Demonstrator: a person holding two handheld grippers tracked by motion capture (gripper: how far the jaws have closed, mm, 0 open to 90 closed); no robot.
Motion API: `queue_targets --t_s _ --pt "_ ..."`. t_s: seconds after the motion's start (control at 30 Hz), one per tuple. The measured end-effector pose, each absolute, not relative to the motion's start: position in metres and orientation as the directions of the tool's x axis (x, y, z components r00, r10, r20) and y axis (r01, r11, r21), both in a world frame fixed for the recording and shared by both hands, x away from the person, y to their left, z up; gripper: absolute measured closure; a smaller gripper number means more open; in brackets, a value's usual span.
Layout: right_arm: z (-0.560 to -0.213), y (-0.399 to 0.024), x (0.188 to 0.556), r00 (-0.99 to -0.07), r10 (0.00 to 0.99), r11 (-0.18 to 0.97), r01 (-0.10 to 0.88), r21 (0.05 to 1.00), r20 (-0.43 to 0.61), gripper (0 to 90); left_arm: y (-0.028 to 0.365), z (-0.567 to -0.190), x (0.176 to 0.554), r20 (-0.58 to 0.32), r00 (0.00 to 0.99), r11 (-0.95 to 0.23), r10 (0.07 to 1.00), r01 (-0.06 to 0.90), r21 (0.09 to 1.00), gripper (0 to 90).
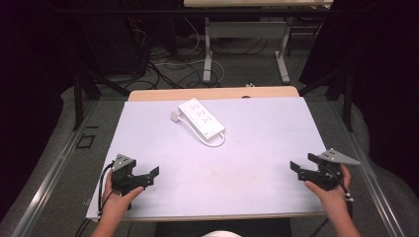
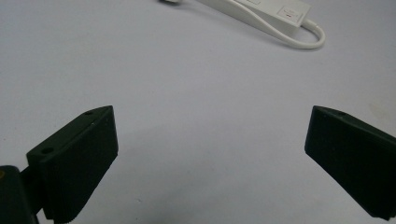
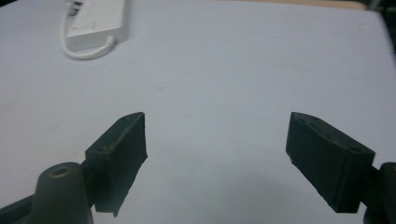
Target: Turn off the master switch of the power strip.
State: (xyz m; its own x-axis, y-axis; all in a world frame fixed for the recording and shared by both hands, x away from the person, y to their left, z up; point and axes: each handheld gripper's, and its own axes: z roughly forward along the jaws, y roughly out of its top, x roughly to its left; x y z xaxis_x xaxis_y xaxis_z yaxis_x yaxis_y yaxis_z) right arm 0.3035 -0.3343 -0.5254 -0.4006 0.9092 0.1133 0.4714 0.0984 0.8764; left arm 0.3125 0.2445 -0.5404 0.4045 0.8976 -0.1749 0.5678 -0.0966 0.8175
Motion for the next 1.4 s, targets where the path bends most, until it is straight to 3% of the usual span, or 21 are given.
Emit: queue_targets --t_s 0.63,1.4 --pt "-0.541 -0.309 0.294 -0.43 0.901 0.15 0.447 0.882 0.064 18.4 0.221 -0.509 0.327 -0.156 0.444 -0.124 0.883 0.541 0.832 3.2" --pt "-0.55 -0.303 0.291 -0.453 0.888 0.165 0.463 0.871 0.073 19.2 0.182 -0.455 0.37 -0.126 0.47 -0.141 0.873 0.492 0.859 16.2"
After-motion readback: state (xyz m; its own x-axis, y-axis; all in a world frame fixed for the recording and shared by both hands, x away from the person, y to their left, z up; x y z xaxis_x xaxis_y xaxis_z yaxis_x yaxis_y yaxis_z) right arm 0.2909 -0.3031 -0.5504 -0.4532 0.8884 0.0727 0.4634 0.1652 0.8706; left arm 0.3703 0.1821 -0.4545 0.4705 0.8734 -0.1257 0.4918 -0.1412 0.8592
